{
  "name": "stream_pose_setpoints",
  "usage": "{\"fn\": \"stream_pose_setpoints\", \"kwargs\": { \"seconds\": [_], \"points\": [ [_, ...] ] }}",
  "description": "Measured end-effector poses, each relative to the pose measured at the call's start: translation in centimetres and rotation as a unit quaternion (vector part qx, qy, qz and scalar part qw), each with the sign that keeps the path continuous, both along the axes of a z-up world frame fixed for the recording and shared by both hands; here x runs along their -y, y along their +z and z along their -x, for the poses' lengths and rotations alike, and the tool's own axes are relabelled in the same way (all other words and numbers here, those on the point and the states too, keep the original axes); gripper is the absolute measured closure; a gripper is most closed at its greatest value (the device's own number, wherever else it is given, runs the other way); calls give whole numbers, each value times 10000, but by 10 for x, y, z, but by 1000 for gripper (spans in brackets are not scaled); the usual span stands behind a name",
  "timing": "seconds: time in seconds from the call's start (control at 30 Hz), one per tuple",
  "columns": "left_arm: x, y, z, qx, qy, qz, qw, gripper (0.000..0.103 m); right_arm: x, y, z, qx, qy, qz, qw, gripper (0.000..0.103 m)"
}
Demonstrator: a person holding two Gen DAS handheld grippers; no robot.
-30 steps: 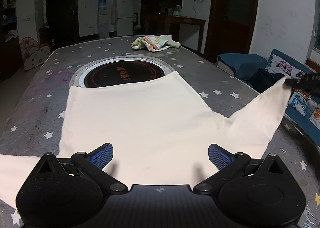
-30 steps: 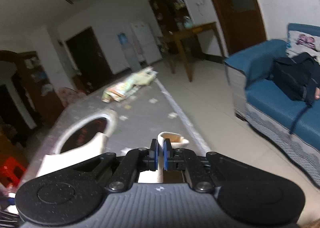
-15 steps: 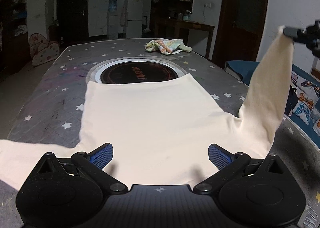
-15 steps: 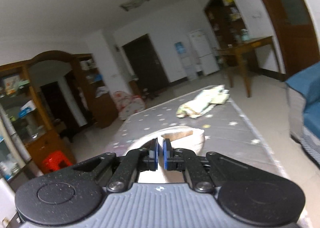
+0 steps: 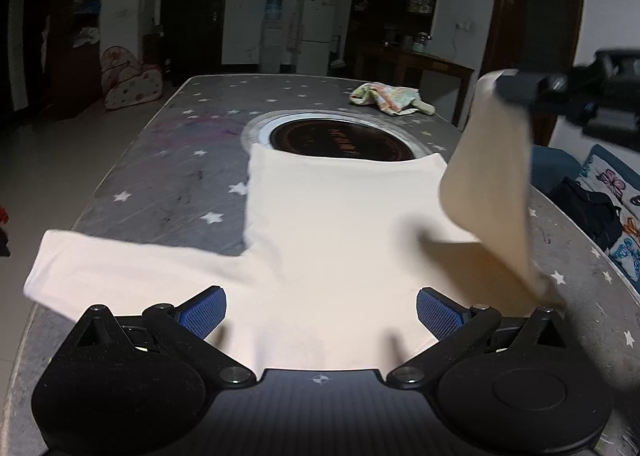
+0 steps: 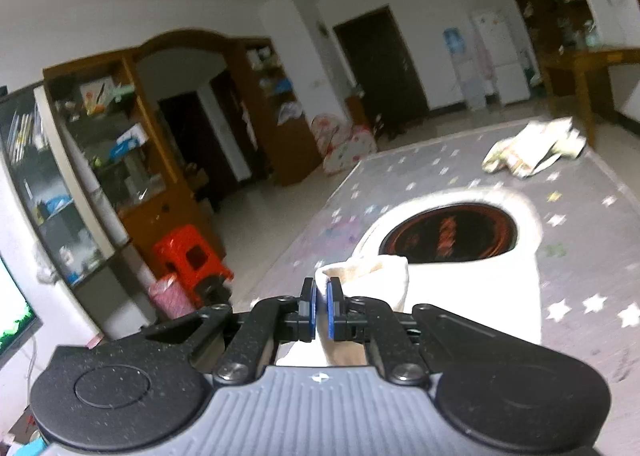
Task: Fold clothes
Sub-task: 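Lay the sleeve across the shirt body and open the right gripper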
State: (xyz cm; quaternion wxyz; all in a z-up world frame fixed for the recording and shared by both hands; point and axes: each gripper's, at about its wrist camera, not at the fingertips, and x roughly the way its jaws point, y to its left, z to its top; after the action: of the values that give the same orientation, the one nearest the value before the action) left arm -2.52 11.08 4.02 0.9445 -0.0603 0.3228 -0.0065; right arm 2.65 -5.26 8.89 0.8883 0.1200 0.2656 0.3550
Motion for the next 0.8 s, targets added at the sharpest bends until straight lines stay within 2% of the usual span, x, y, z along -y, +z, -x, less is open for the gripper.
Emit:
{"fn": "stream_pose_setpoints", "kwargs": {
  "seconds": [0.13,0.27,0.33,0.47,0.6,0.7,0.8],
  "points": [
    [-6,-2,3,-31,92,36,9999,0,-18,-17,6,-221,277,67,9993,92],
    [-11,-2,2,-24,153,67,9999,0,-20,-15,9,-188,317,171,9992,82],
    [-12,-1,1,2,185,85,9998,0,-14,-11,9,-140,271,304,9991,80],
    [-13,2,-1,97,179,128,9997,0,1,-15,-3,-178,221,969,9949,71],
    [-6,6,-6,233,-37,191,9995,0,16,-37,-6,-359,208,1714,9843,71],
    [4,8,-11,317,-296,236,9988,2,26,-58,-7,-576,191,2023,9774,71],
    [12,7,-18,362,-600,330,9970,17,33,-74,-7,-732,117,2183,9731,73]
  ]
}}
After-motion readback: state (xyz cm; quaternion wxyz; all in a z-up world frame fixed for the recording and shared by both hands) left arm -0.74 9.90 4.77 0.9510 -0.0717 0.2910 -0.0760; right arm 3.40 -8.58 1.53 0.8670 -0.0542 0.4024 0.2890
